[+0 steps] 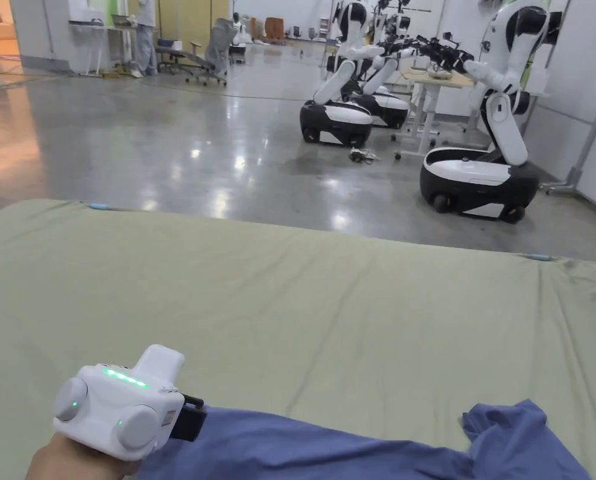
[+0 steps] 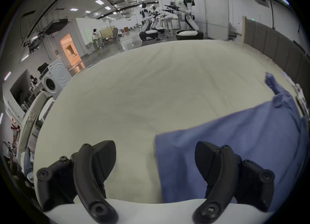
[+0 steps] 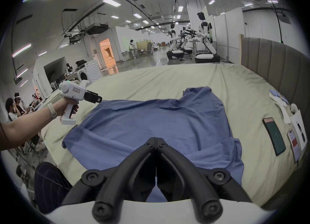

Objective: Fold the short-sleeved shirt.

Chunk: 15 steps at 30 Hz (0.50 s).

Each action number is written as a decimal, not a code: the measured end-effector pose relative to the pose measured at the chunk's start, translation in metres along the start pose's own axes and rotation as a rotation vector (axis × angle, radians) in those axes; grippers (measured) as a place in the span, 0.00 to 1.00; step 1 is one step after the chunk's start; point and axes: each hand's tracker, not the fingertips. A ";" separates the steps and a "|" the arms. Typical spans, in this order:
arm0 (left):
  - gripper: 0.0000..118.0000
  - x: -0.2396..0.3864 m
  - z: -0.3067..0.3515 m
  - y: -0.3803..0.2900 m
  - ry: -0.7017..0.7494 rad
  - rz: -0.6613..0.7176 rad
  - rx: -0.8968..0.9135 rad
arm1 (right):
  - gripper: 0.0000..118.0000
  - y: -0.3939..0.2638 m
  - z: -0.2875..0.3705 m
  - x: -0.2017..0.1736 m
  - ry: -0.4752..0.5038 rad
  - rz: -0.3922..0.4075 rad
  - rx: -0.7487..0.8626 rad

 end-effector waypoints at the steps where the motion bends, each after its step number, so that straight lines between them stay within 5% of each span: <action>1: 0.82 0.002 -0.012 0.004 0.050 -0.012 -0.009 | 0.01 0.000 -0.005 0.005 -0.008 -0.021 -0.017; 4: 0.79 0.001 -0.043 0.005 0.080 -0.034 -0.067 | 0.01 0.009 -0.013 0.017 -0.020 -0.071 -0.010; 5: 0.68 0.001 -0.047 0.004 0.058 -0.035 -0.112 | 0.01 0.012 -0.016 0.022 -0.044 -0.055 -0.020; 6: 0.33 0.003 -0.047 0.003 0.025 -0.046 -0.128 | 0.01 0.017 -0.020 0.027 -0.084 -0.021 -0.032; 7: 0.11 0.007 -0.039 0.000 -0.038 -0.023 -0.087 | 0.01 0.022 -0.025 0.032 -0.125 0.016 -0.042; 13: 0.04 0.035 0.003 -0.005 -0.018 -0.161 0.010 | 0.11 0.057 -0.093 0.095 -0.275 0.155 -0.098; 14: 0.04 0.033 0.013 -0.001 -0.037 -0.132 0.036 | 0.22 0.063 -0.107 0.107 -0.288 0.153 -0.109; 15: 0.04 0.034 0.025 -0.002 -0.042 -0.116 0.062 | 0.52 0.070 -0.123 0.120 -0.282 0.150 -0.115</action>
